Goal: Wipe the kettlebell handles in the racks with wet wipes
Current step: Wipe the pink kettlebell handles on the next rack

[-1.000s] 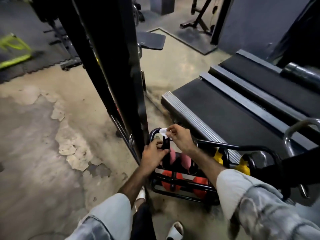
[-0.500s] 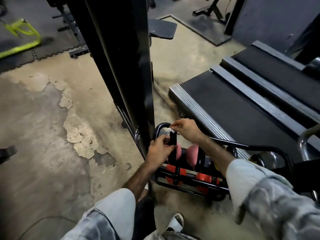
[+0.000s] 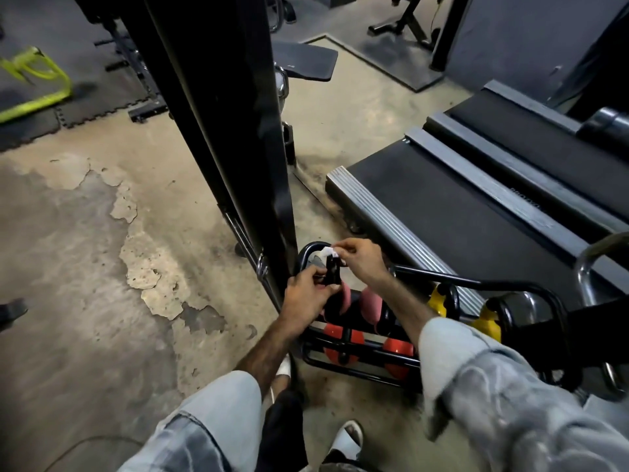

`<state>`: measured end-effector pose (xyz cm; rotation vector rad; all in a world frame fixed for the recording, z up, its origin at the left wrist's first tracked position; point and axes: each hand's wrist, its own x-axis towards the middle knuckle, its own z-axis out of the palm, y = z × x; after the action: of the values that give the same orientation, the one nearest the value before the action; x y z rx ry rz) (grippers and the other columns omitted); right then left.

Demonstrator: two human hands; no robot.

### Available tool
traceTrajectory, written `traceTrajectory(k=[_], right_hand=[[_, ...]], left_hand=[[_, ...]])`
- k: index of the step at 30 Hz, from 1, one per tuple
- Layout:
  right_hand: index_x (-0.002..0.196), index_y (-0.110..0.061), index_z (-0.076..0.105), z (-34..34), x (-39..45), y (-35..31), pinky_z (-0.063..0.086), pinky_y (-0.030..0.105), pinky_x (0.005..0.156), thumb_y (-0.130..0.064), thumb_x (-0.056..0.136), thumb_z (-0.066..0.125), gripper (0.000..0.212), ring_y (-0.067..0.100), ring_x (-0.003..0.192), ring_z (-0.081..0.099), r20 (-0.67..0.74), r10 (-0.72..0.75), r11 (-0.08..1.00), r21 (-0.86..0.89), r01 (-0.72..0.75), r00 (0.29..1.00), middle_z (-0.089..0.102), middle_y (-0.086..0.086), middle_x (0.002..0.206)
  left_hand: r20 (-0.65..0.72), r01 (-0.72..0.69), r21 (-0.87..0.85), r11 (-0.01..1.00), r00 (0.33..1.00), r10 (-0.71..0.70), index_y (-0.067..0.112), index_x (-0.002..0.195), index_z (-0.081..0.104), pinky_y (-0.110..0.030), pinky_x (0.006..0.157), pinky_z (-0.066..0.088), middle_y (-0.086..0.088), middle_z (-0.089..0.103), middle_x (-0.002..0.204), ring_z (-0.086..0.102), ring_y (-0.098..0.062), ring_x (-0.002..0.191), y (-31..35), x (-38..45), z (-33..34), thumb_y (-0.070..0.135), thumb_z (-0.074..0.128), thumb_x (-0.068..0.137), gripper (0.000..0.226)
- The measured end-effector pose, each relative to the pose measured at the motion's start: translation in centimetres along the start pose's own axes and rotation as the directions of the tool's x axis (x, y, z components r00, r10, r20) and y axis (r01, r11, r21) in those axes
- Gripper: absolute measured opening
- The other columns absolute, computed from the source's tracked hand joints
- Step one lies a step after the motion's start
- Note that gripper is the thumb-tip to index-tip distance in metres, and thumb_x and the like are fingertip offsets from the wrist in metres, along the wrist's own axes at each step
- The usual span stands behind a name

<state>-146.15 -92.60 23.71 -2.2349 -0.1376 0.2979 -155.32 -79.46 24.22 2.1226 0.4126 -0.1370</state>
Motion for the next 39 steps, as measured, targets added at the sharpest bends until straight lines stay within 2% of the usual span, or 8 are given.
traceTrajectory(k=[2, 8, 16, 27, 30, 33, 36, 39], right_hand=[[0.100, -0.017, 0.077, 0.6, 0.4, 0.5, 0.055, 0.030, 0.088, -0.024, 0.087, 0.068, 0.017, 0.013, 0.088, 0.070, -0.023, 0.122, 0.988, 0.094, -0.120, 0.992, 0.076, 0.000, 0.090], [0.090, -0.016, 0.075, 1.5, -6.0, 1.0, 0.053, 0.019, 0.077, -0.012, 0.084, 0.072, 0.008, -0.008, 0.072, 0.062, -0.165, 0.092, 0.965, 0.258, -0.047, 0.982, 0.071, -0.009, 0.083], [0.092, -0.019, 0.077, 2.0, -5.9, 0.2, 0.047, 0.016, 0.084, -0.017, 0.083, 0.073, 0.010, 0.000, 0.084, 0.064, -0.295, 0.180, 0.946, 0.313, -0.083, 0.938, 0.074, -0.008, 0.091], [0.094, -0.018, 0.075, 5.1, -10.9, 0.6, 0.043, 0.003, 0.073, -0.012, 0.084, 0.072, 0.012, -0.004, 0.078, 0.062, -0.410, 0.204, 0.953, 0.292, -0.084, 0.889, 0.070, -0.014, 0.086], [0.094, -0.017, 0.075, 5.5, -10.6, 0.5, 0.044, 0.004, 0.074, -0.011, 0.085, 0.071, 0.012, -0.001, 0.082, 0.064, -0.453, 0.200, 0.951, 0.301, -0.062, 0.868, 0.072, -0.011, 0.090], [0.094, -0.020, 0.074, 6.7, -12.3, 1.2, 0.049, 0.011, 0.078, -0.011, 0.084, 0.071, 0.014, 0.000, 0.085, 0.065, -0.458, 0.214, 0.953, 0.291, -0.081, 0.863, 0.071, -0.011, 0.092], [0.093, -0.020, 0.073, 8.1, -14.5, 2.0, 0.054, 0.019, 0.081, -0.011, 0.083, 0.073, 0.013, 0.001, 0.087, 0.065, -0.437, 0.250, 0.950, 0.282, -0.132, 0.864, 0.071, -0.009, 0.092], [0.093, -0.018, 0.074, 7.7, -13.7, 1.6, 0.055, 0.021, 0.081, -0.009, 0.082, 0.072, 0.014, 0.002, 0.086, 0.066, -0.486, 0.239, 0.951, 0.290, -0.103, 0.840, 0.073, -0.007, 0.093]], left_hand=[[0.003, 0.014, -0.015, 1.000, 1.000, -0.014, 0.019, 0.111, 0.065, -0.020, 0.089, 0.049, 0.003, 0.069, 0.102, 0.065, -0.009, 0.095, 0.1, 0.0, -0.1, 0.032, 0.079, 0.072, 0.043], [0.039, 0.007, -0.040, 0.999, 0.999, -0.006, 0.014, 0.106, 0.067, -0.029, 0.079, 0.057, -0.001, 0.071, 0.098, 0.065, -0.011, 0.090, 0.4, -0.2, -0.6, 0.022, 0.076, 0.077, 0.031], [0.193, 0.019, -0.116, 0.993, 0.981, 0.003, 0.011, 0.114, 0.062, -0.027, 0.061, 0.060, -0.008, 0.067, 0.100, 0.067, -0.013, 0.078, 0.6, 0.3, -0.9, -0.002, 0.062, 0.086, 0.031], [0.205, -0.459, 0.159, 0.874, 0.881, 0.426, -0.001, 0.099, 0.064, -0.009, 0.068, 0.042, -0.002, 0.053, 0.095, 0.050, -0.003, 0.076, 2.3, 1.1, -1.6, -0.003, 0.052, 0.073, 0.029], [0.284, -0.383, 0.191, 0.904, 0.903, 0.323, 0.006, 0.073, 0.062, -0.027, 0.067, 0.048, -0.006, 0.058, 0.080, 0.054, -0.007, 0.070, 2.9, 2.5, -1.5, -0.013, 0.051, 0.073, 0.021], [0.316, -0.286, 0.246, 0.926, 0.927, 0.203, 0.005, 0.075, 0.061, -0.006, 0.044, 0.040, 0.010, 0.058, 0.057, 0.053, 0.005, 0.045, 3.4, 3.2, -1.5, -0.017, 0.047, 0.084, 0.028], [0.336, -0.322, 0.280, 0.904, 0.915, 0.222, -0.005, 0.109, 0.067, 0.002, 0.053, 0.038, -0.006, 0.071, 0.094, 0.066, -0.011, 0.087, 3.7, 2.9, -1.8, -0.011, 0.056, 0.083, 0.028], [0.328, -0.338, 0.283, 0.898, 0.913, 0.241, -0.002, 0.109, 0.068, -0.005, 0.063, 0.037, -0.016, 0.069, 0.111, 0.062, -0.013, 0.096, 3.7, 2.9, -1.9, -0.005, 0.065, 0.079, 0.030]])
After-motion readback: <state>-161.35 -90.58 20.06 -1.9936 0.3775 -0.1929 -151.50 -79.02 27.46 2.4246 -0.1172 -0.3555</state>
